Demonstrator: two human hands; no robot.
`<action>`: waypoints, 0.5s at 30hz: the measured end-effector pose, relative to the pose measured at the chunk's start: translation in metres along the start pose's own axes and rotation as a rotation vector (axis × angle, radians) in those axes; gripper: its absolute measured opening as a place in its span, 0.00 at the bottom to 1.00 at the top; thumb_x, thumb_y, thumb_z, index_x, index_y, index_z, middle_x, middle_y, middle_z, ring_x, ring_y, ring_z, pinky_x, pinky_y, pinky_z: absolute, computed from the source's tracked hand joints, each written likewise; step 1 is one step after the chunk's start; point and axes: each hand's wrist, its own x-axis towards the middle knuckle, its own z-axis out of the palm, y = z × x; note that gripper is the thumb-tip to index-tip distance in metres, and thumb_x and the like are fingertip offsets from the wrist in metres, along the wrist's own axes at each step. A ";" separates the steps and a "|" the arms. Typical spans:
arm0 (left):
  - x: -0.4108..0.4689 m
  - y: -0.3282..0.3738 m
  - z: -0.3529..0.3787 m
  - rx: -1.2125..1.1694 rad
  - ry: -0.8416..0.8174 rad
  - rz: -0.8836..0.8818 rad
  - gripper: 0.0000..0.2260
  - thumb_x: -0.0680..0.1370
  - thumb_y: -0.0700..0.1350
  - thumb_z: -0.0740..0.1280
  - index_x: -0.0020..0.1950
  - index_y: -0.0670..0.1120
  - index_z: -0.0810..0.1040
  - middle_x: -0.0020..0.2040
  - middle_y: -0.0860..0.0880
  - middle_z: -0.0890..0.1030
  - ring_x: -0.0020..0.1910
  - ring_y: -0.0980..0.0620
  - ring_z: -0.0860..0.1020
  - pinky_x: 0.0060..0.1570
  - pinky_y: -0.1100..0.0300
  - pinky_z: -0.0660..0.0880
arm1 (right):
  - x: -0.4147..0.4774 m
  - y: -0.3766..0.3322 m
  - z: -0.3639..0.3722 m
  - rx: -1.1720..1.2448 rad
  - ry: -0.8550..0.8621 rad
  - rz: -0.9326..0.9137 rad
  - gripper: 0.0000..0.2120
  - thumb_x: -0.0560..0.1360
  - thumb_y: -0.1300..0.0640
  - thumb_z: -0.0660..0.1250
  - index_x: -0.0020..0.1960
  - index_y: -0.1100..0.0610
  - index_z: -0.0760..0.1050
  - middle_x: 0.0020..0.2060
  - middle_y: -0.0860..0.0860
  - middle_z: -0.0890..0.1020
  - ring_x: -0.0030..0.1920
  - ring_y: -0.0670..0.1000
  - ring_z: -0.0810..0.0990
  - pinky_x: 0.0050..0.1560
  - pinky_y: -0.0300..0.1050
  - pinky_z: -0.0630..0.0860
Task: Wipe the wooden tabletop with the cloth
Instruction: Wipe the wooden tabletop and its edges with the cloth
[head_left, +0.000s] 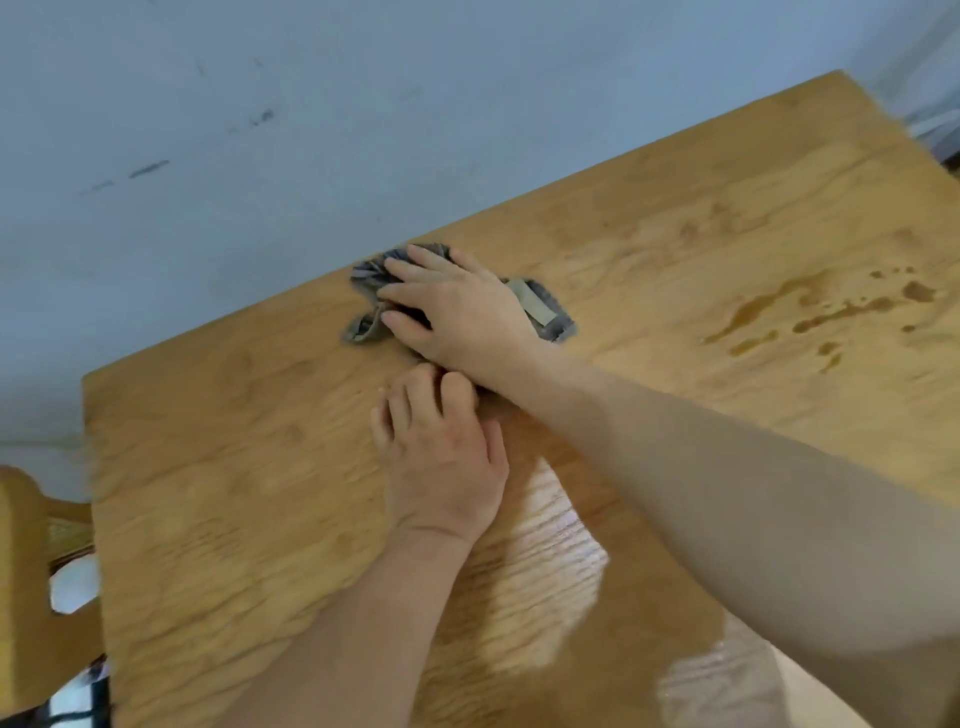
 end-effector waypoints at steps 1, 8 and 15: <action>0.000 -0.001 0.001 -0.005 0.001 0.013 0.07 0.72 0.47 0.55 0.45 0.45 0.69 0.54 0.42 0.73 0.54 0.40 0.71 0.59 0.39 0.68 | -0.009 0.015 -0.006 -0.013 0.030 0.004 0.18 0.81 0.47 0.58 0.67 0.50 0.74 0.73 0.48 0.69 0.75 0.50 0.61 0.74 0.51 0.53; 0.005 -0.002 0.002 -0.013 -0.008 0.025 0.02 0.73 0.43 0.60 0.44 0.47 0.69 0.56 0.44 0.71 0.56 0.44 0.69 0.61 0.40 0.66 | -0.013 0.109 -0.038 -0.211 0.195 0.470 0.24 0.81 0.46 0.49 0.75 0.50 0.64 0.76 0.52 0.62 0.77 0.54 0.56 0.74 0.58 0.54; 0.002 -0.001 0.001 0.024 0.008 0.017 0.05 0.71 0.45 0.58 0.44 0.47 0.70 0.57 0.43 0.72 0.57 0.42 0.68 0.60 0.40 0.66 | -0.132 0.024 -0.006 -0.167 0.116 0.196 0.23 0.80 0.46 0.54 0.74 0.49 0.66 0.76 0.52 0.64 0.76 0.54 0.59 0.74 0.57 0.56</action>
